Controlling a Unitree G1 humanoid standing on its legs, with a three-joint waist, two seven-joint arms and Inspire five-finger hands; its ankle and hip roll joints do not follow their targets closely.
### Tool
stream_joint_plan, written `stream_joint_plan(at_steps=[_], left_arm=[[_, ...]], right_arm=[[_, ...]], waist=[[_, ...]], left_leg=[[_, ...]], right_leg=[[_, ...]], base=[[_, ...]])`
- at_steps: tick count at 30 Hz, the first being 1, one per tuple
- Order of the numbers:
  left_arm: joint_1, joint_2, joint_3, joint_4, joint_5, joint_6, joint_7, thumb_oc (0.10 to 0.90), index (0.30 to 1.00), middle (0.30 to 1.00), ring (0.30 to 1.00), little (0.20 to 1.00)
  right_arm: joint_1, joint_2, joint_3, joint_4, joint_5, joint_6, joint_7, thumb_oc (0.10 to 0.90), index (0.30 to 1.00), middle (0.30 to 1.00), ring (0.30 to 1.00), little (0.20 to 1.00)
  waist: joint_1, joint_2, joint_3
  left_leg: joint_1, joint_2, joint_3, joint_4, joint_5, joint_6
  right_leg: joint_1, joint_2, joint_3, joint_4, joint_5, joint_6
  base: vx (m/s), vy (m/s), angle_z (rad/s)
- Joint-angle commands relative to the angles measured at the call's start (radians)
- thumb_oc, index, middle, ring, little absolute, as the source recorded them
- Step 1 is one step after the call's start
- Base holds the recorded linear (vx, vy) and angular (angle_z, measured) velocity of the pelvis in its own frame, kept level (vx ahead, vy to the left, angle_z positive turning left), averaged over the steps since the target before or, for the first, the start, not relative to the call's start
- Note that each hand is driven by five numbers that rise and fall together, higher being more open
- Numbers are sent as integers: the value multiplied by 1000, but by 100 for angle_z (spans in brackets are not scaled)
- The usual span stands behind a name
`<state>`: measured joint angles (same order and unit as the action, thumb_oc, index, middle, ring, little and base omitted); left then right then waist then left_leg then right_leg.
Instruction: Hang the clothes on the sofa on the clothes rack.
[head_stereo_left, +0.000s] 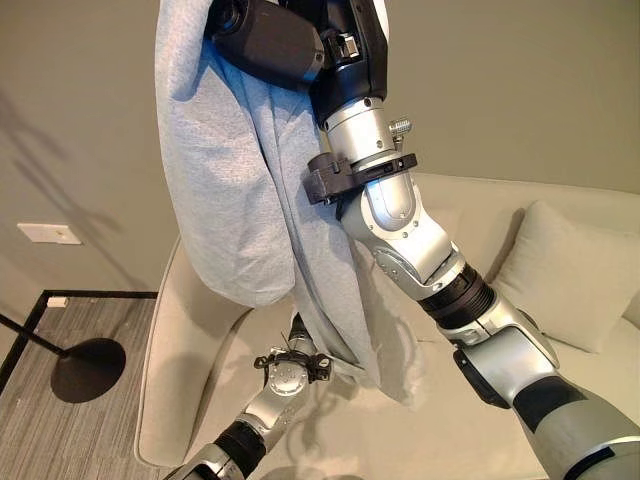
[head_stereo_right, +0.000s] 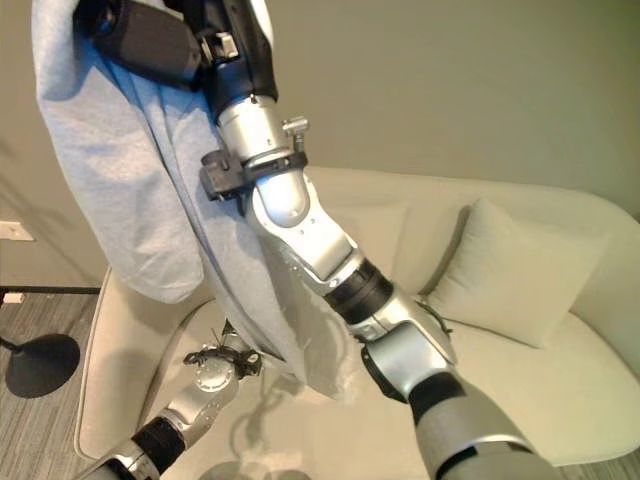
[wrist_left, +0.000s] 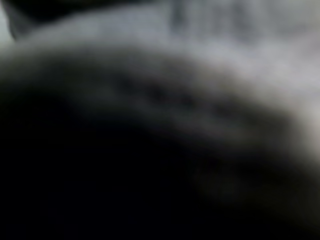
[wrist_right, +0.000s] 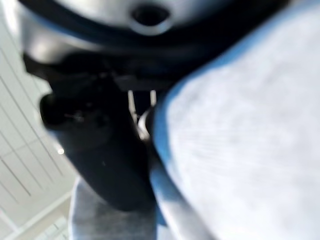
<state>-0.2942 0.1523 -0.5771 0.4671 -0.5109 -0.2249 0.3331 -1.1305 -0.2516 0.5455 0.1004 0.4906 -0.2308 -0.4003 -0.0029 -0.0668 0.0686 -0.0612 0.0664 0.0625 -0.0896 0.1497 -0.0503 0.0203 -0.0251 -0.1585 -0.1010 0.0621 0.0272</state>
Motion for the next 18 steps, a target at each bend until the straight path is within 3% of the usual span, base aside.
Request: stream_joint_plan(at_steps=[1, 4, 10, 14, 18], left_arm=[[-84, -15, 79, -49, -21, -90, -4, 400, 300, 300, 300, 300], [-37, 7, 129, -97, -32, -95, 3, 400, 300, 300, 300, 300], [155, 85, 329, -270, -64, -104, 6, 400, 300, 300, 300, 300], [313, 127, 521, -378, -57, -119, 16, 400, 300, 300, 300, 300], [391, 140, 629, -430, -12, -126, 31, 400, 300, 300, 300, 300]], right_arm=[[-41, -42, -102, -50, -33, -67, -32, 400, 300, 300, 300, 300], [-8, -73, -121, -67, -55, -66, -37, 400, 300, 300, 300, 300], [84, -169, -174, -109, -74, -59, -15, 400, 300, 300, 300, 300], [159, -250, -196, -152, -64, -58, 57, 400, 300, 300, 300, 300], [213, -303, -198, -189, -56, -62, 114, 400, 300, 300, 300, 300]], waist=[[38, 11, -116], [43, 15, -115], [70, 25, -111], [100, 29, -101], [120, 31, -94]], left_leg=[[55, 41, -57, 2, -134, -23], [58, 44, -54, 2, -133, -24], [56, 53, -59, 2, -123, -27], [46, 59, -68, 2, -109, -35], [36, 63, -78, 2, -99, -42]], right_leg=[[17, -13, -26, 14, -117, 39], [18, -11, -26, 14, -121, 39], [19, -3, -30, 14, -129, 36], [20, 5, -42, 14, -136, 30], [17, 12, -54, 14, -141, 27]], base=[[0, 0, 0], [1, -11, -3], [-5, -15, -1], [2, -25, 3], [1, -27, 6]])
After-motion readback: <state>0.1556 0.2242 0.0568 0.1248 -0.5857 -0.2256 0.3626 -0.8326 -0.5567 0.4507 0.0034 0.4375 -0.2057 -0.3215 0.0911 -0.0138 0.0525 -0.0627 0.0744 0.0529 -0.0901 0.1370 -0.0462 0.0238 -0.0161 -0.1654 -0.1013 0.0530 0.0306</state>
